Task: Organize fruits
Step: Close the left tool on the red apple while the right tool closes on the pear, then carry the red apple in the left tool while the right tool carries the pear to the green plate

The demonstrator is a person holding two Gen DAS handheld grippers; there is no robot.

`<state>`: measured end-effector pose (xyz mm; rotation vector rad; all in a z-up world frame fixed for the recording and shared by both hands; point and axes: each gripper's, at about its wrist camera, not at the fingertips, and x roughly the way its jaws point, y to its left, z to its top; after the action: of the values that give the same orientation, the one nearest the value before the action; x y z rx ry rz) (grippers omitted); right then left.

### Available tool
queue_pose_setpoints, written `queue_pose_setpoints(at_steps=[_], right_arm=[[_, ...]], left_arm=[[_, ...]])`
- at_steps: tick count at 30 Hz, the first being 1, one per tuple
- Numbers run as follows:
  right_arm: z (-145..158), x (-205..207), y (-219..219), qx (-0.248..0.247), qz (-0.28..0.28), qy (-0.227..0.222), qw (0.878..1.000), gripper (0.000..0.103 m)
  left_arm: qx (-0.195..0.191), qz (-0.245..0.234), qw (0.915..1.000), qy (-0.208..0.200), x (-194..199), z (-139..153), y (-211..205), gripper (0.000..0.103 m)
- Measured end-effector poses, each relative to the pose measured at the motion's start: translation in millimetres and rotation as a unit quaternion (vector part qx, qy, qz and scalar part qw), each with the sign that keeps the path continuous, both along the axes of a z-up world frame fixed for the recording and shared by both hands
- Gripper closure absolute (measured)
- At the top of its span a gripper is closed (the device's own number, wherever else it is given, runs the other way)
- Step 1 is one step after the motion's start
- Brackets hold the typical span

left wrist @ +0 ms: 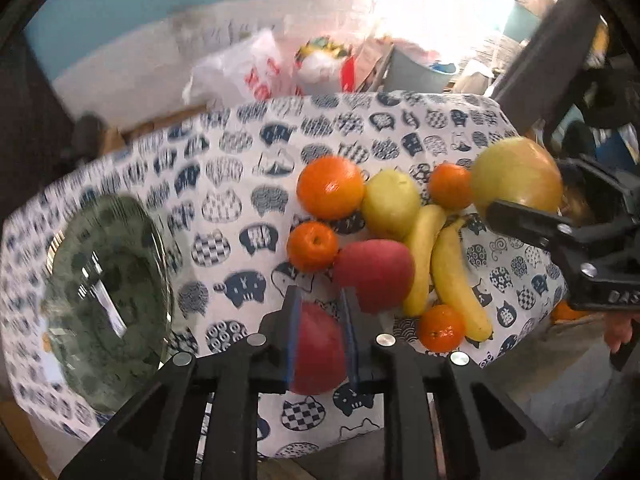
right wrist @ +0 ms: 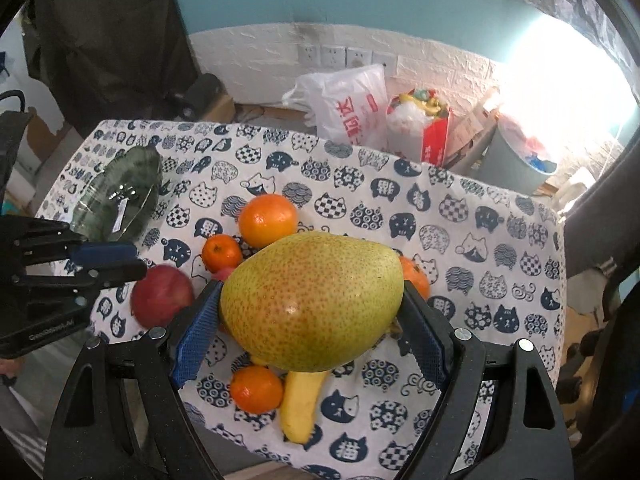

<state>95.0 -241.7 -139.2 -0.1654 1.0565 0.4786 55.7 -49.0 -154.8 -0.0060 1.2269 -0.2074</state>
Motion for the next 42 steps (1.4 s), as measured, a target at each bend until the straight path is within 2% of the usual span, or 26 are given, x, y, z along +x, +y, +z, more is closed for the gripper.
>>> queue_pose_setpoints(at_steps=[1, 3, 8, 10, 15, 18, 23, 25, 35, 38, 42], right_arm=[[-1.9, 2.0, 1.7, 0.005, 0.001, 0.007, 1.000, 0.018], [-6.0, 4.7, 7.4, 0.005, 0.006, 0.017, 1.000, 0.018], [-12.0, 7.4, 14.1, -0.003, 0.011, 0.024, 1.000, 0.018], [-12.9, 7.9, 14.9, -0.004, 0.011, 0.024, 1.000, 0.018], [-12.5, 6.6, 14.6, -0.006, 0.014, 0.022, 1.000, 0.018], [-13.0, 5.3, 9.5, -0.009, 0.011, 0.021, 1.000, 0.018], [-14.5, 3.8, -1.2, -0.006, 0.003, 0.025, 1.000, 0.018], [-15.7, 3.4, -5.3, -0.006, 0.001, 0.026, 1.000, 0.018], [-19.4, 4.3, -19.6, 0.002, -0.007, 0.031, 0.999, 0.018], [-20.5, 5.5, -22.1, 0.004, -0.009, 0.033, 0.999, 0.018], [-22.3, 6.7, -22.6, 0.001, -0.008, 0.034, 0.999, 0.018]], left_arm=[[-0.009, 0.005, 0.9999, 0.008, 1.1, -5.2, 4.6, 0.080], [-0.013, 0.024, 0.9991, 0.034, 0.5, -17.6, 14.3, 0.062], [-0.033, 0.037, 0.9974, 0.052, -8.0, -29.9, 22.5, 0.047], [-0.039, 0.032, 0.9972, 0.055, -11.3, -32.4, 18.5, 0.045], [-0.051, 0.020, 0.9964, 0.065, -13.5, -35.9, 4.9, 0.026], [-0.062, 0.022, 0.9954, 0.070, -13.9, -39.2, 0.0, 0.020], [-0.060, 0.023, 0.9936, 0.093, -14.8, -58.0, -11.9, 0.018], [-0.045, 0.020, 0.9936, 0.101, -13.2, -65.9, -16.4, 0.017], [-0.016, 0.014, 0.9921, 0.124, -1.5, -93.8, -23.4, 0.017], [-0.016, 0.001, 0.9911, 0.132, -2.0, -98.9, -28.6, 0.028], [-0.010, -0.012, 0.9918, 0.127, -4.9, -99.0, -30.7, 0.028]])
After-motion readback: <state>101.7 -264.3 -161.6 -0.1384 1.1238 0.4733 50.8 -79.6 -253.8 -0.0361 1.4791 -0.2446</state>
